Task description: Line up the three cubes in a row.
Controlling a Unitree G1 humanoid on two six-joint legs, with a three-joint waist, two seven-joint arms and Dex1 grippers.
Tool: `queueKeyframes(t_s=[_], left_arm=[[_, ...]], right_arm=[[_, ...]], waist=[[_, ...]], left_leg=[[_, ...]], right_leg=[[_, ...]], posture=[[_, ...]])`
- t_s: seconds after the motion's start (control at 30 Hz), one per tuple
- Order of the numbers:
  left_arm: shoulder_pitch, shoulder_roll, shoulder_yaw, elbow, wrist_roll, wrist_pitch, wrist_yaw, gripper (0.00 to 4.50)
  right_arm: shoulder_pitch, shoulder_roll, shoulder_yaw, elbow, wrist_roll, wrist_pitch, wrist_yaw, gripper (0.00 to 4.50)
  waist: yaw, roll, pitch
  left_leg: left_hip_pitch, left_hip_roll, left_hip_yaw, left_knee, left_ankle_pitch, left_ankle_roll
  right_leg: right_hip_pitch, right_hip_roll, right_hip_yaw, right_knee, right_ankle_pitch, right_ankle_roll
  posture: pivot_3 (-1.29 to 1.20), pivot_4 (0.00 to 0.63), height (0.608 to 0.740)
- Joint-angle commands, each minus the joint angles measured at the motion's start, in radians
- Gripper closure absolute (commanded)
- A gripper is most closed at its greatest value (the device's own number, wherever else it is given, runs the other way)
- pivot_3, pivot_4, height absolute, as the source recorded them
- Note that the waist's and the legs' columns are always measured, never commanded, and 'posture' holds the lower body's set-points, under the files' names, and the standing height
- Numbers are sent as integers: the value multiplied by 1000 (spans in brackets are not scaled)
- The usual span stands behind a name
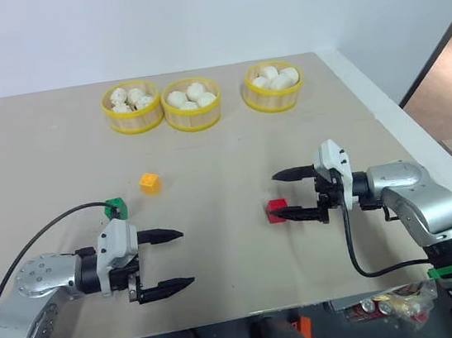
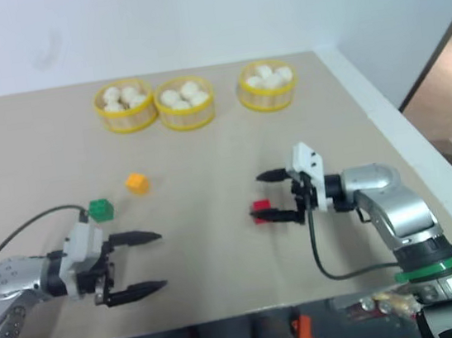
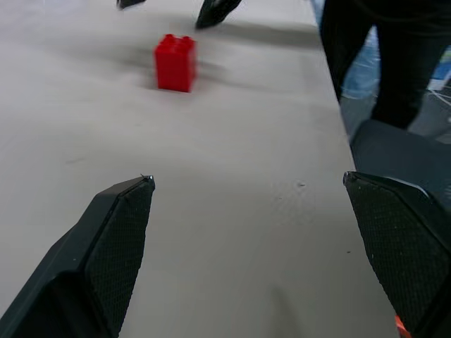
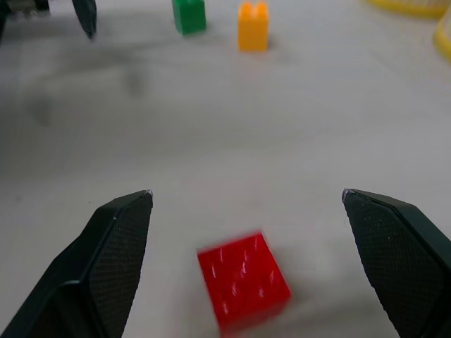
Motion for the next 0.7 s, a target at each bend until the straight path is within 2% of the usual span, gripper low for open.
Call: queueKeyframes(t_s=[0.03,0.33,0.5,0.63,0.67,0.7], left_arm=[[11,-6,6,-1,22,-40,-8,41],[24,-32,4,2,52,-63,15,41],[31,-45,9,-3,56,-63,34,0],[34,-51,10,-9,54,-58,50,0],[37,-52,10,-11,53,-57,52,0],[39,-53,9,-13,53,-56,55,0]], right_arm=[[-2,6,6,48,-37,-77,45,0],[-42,73,9,161,-78,-125,47,0],[-49,92,15,207,-107,-162,59,1506],[-52,107,5,238,-123,-193,44,2968],[-52,111,2,236,-122,-192,40,3232],[-51,111,5,227,-121,-191,46,3227]], waist=[[0,0,0],[-1,0,0],[0,0,0],[0,0,0],[0,0,0],[0,0,0]], left_leg=[[0,0,0,0,0,0],[1,2,-1,2,-1,1],[2,2,0,3,-1,1],[1,2,0,3,-1,1],[1,2,0,3,-1,1],[2,2,0,3,-1,1]], right_leg=[[0,0,0,0,0,0],[1,2,0,1,0,-2],[1,2,1,1,1,-3],[1,2,1,1,1,-2],[1,2,1,1,1,-2],[1,3,1,1,2,-2]], posture=[[0,150,740],[0,150,740],[0,150,740],[0,150,740],[0,150,740],[0,150,740]])
